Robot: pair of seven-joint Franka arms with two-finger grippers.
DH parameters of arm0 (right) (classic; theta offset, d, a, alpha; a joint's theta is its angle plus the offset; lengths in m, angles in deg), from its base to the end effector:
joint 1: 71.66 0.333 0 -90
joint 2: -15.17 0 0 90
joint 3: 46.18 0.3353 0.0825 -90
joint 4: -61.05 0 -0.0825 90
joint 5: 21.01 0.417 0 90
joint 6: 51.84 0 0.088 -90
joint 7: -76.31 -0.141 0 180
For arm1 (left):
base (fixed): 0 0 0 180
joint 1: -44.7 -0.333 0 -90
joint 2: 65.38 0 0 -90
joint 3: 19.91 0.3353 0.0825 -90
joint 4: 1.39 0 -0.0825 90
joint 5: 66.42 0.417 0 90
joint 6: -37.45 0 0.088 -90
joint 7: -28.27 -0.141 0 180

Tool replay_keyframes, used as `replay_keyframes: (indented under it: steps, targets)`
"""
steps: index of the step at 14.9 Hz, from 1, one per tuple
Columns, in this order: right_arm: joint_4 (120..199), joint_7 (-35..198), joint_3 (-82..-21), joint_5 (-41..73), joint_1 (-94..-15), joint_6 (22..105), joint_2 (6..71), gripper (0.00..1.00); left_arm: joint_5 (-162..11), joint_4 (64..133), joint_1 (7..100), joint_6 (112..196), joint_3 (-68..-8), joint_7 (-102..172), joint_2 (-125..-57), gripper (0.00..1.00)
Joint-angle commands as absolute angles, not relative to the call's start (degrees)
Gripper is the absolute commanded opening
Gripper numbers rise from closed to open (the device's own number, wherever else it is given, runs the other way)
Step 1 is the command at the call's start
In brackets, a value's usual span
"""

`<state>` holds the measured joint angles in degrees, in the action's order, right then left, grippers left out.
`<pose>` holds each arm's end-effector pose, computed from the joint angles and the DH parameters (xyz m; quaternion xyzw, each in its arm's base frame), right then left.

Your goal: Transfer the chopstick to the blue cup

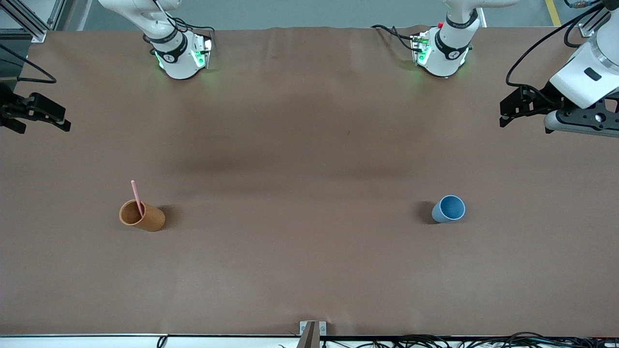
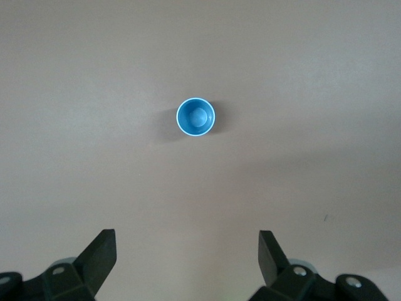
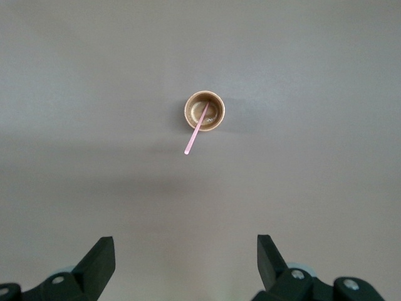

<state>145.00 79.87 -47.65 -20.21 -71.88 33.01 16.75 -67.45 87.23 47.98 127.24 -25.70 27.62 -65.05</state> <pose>0.5871 -0.0150 0.6386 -0.9998 -0.0169 0.0056 0.0069 0.5788 -0.0951 0.6250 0.9963 -0.0849 0.0124 0.0096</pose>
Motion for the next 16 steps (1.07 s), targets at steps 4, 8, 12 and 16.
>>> replay_keyframes:
  steps: [4,8,12,16]
  targets:
    - [145.60,79.39,-47.50,-19.61,-72.10,33.76,16.22,1.00,-67.65,85.98,48.30,126.30,-25.27,26.33,-65.82,1.00]
    - [158.48,79.39,-47.50,-19.61,-71.93,45.94,15.61,0.98,-66.42,87.72,46.56,131.71,-23.78,24.85,-74.58,1.00]
    - [172.91,79.48,-47.59,-19.61,-72.19,62.11,15.61,0.91,-68.43,91.95,46.46,145.00,-23.69,23.96,-82.58,1.00]
    - [181.01,79.56,-47.59,-19.61,-72.10,75.84,16.57,0.83,-68.44,100.36,46.46,159.84,-23.68,23.79,-86.82,1.00]
